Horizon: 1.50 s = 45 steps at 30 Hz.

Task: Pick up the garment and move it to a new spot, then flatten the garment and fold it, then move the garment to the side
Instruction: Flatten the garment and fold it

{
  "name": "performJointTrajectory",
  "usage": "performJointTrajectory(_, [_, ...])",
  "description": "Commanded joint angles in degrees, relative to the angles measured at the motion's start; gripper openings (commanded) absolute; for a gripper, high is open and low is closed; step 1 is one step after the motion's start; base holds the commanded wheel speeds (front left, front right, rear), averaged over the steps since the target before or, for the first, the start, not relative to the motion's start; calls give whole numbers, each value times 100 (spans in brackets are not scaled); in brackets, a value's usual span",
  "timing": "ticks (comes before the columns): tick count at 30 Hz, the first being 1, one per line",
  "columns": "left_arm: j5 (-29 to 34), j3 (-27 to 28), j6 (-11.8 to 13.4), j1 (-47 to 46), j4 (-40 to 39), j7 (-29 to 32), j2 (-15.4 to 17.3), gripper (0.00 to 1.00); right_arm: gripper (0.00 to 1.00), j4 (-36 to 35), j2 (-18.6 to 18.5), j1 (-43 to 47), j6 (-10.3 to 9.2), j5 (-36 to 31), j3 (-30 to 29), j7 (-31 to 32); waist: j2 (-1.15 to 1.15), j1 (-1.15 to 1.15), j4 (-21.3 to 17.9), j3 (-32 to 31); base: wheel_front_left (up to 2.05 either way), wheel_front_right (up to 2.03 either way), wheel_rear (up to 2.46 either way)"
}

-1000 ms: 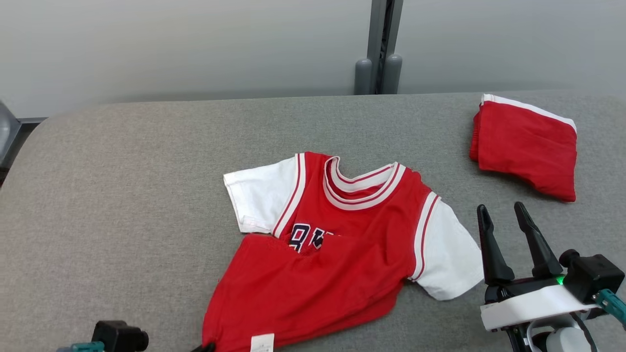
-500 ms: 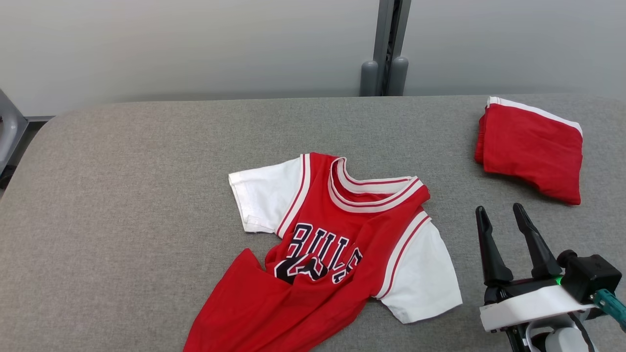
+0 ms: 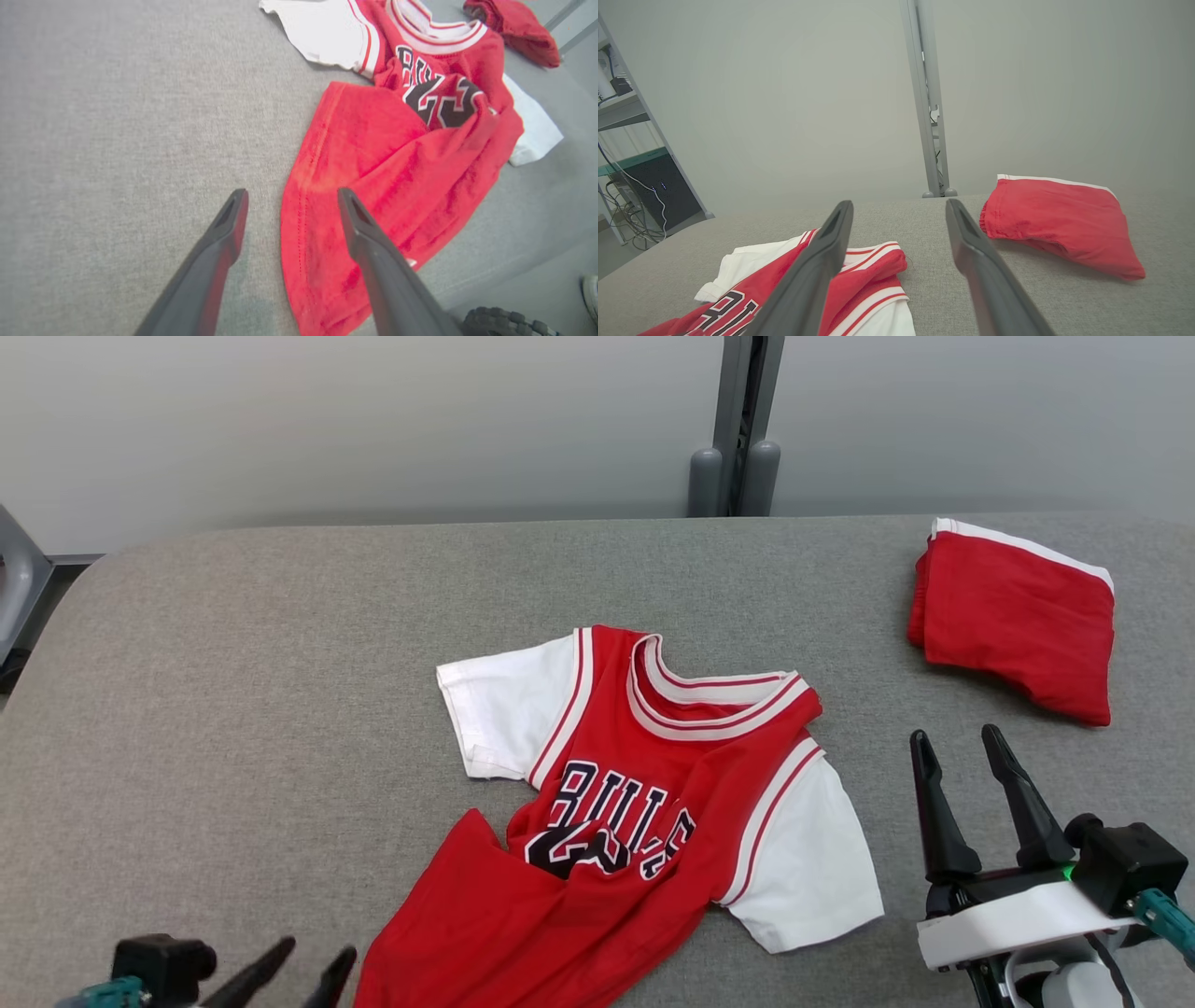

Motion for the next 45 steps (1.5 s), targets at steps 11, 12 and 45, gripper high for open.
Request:
performJointTrajectory(11, [184, 177, 178, -132, -109, -587, -231, 100, 100, 148, -38, -141, 0, -163, 144, -28, 0, 0, 73, -81, 0, 0, 0])
performJointTrajectory(12, [201, 185, 183, -144, -115, -621, -245, 100, 100, 187, -37, -169, 0, -201, 174, -28, 0, 0, 87, -84, 0, 0, 0])
performJointTrajectory(45, [85, 445, -904, -1004, 580, -1282, -679, 100, 100, 4989, -85, -4988, -1, -1171, -104, 3364, 0, 0, 2227, 1120, 0, 0, 0])
